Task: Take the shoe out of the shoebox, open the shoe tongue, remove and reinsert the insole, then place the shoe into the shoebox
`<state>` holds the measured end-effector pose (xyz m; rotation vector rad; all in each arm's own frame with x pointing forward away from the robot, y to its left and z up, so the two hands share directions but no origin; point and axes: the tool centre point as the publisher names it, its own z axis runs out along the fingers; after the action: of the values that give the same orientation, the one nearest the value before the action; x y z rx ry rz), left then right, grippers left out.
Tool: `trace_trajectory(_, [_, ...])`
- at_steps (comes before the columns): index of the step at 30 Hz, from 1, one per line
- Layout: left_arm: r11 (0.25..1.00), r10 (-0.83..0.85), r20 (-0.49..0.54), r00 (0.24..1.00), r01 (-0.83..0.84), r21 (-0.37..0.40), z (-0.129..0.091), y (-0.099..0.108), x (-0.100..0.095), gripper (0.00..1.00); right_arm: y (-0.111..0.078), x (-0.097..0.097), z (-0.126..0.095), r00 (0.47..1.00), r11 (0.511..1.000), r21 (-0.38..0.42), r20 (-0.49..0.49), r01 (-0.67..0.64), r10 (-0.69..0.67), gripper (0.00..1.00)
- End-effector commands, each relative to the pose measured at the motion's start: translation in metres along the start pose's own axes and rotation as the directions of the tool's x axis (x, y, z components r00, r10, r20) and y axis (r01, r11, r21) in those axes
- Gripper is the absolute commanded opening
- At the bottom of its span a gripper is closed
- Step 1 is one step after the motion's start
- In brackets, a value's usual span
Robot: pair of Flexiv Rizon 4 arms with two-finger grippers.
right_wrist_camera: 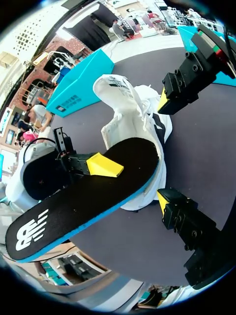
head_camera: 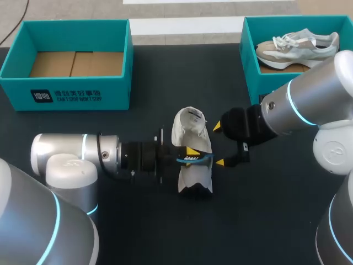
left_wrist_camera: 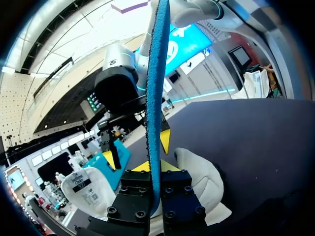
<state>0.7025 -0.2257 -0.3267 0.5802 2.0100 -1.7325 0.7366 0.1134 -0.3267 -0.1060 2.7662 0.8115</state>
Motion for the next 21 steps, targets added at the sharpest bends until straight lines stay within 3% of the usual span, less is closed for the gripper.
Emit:
trace_trajectory(1, [1.000, -0.004, -0.009, 1.000, 0.004, -0.011, 0.008, 0.009, -0.002, 0.00, 0.001, 0.001, 0.001, 1.000, 1.000, 0.001, 0.004, 0.000, 0.000, 1.00])
trace_trajectory(11, [0.999, 0.001, 0.014, 1.000, 0.000, -0.042, 0.007, 0.032, 0.001, 0.00, 0.001, 0.001, 0.001, 1.000, 1.000, 0.001, 0.004, 0.000, 0.000, 1.00])
trace_trajectory(16, [0.999, 0.001, 0.027, 1.000, 0.001, -0.050, 0.004, 0.027, 0.003, 0.00, 0.001, 0.001, 0.001, 1.000, 1.000, 0.001, 0.004, 0.000, 0.000, 1.00])
trace_trajectory(18, [0.999, 0.004, 0.032, 0.999, -0.003, -0.050, 0.001, 0.022, 0.002, 0.17, 0.001, 0.001, 0.001, 1.000, 1.000, 0.001, 0.004, 0.000, 0.000, 1.00])
trace_trajectory(21, [0.999, 0.018, 0.038, 0.999, -0.016, -0.050, -0.004, 0.015, -0.001, 0.23, 0.001, 0.001, 0.001, 1.000, 1.000, 0.001, 0.004, 0.000, 0.000, 1.00])
